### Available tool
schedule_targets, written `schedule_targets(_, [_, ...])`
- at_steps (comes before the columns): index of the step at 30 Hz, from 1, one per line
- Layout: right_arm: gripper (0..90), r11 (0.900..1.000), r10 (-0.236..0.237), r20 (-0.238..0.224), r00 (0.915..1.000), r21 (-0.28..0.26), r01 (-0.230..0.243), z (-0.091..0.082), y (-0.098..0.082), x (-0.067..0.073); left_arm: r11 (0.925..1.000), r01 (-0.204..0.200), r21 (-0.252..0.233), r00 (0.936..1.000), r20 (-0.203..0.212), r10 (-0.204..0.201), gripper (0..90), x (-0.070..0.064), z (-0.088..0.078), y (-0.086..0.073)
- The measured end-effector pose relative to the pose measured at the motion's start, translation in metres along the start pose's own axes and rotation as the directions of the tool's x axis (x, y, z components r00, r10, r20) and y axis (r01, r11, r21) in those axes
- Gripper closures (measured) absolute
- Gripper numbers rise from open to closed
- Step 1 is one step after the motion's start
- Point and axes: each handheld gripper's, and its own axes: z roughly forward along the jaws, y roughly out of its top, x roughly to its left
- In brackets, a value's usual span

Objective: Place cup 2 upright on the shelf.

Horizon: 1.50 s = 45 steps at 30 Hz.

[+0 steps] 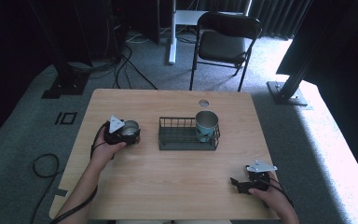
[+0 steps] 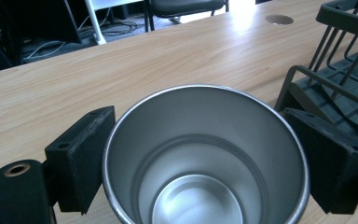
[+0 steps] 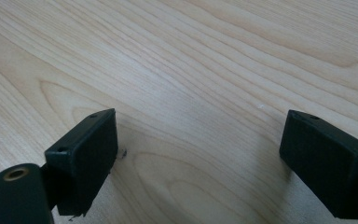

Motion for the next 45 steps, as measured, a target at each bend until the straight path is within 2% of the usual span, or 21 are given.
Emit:
schedule_targets(1, [10.9,1.000,0.000,0.000,1.0000,0.000,0.000,0.000,0.000,0.000,0.9998,0.021,0.004,0.9998,-0.007,-0.021,13.8,0.001,-0.001,0.001])
schedule_targets(4, [11.0,1.000,0.000,0.000,1.0000,0.000,0.000,0.000,0.000,0.000,0.9992,0.040,-0.006,0.9992,0.006,-0.040,13.9,0.003,-0.003,0.005])
schedule_targets(12, [11.0,1.000,0.000,0.000,1.0000,0.000,0.000,0.000,0.000,0.000,0.9991,0.036,-0.022,0.9993,0.009,-0.036,13.9,0.000,-0.011,0.018])
schedule_targets(22, [11.0,1.000,0.000,0.000,1.0000,0.000,0.000,0.000,0.000,0.000,0.9970,0.034,-0.069,0.9988,0.037,-0.031,13.9,-0.005,-0.023,0.047])
schedule_targets(27, [11.0,1.000,0.000,0.000,1.0000,0.000,0.000,0.000,0.000,0.000,0.9953,0.018,-0.095,0.9986,0.050,-0.014,14.0,-0.010,-0.030,0.066])
schedule_targets(36, [11.0,1.000,0.000,0.000,1.0000,0.000,0.000,0.000,0.000,0.000,0.9929,-0.001,-0.119,0.9954,0.095,0.012,13.9,-0.023,-0.030,0.093])
schedule_targets(39, [11.0,1.000,0.000,0.000,1.0000,0.000,0.000,0.000,0.000,0.000,0.9923,-0.025,-0.121,0.9945,0.098,0.037,14.0,-0.029,-0.029,0.101])
schedule_targets(45, [11.0,1.000,0.000,0.000,1.0000,0.000,0.000,0.000,0.000,0.000,0.9906,-0.040,-0.131,0.9905,0.125,0.056,14.0,-0.039,-0.027,0.111])
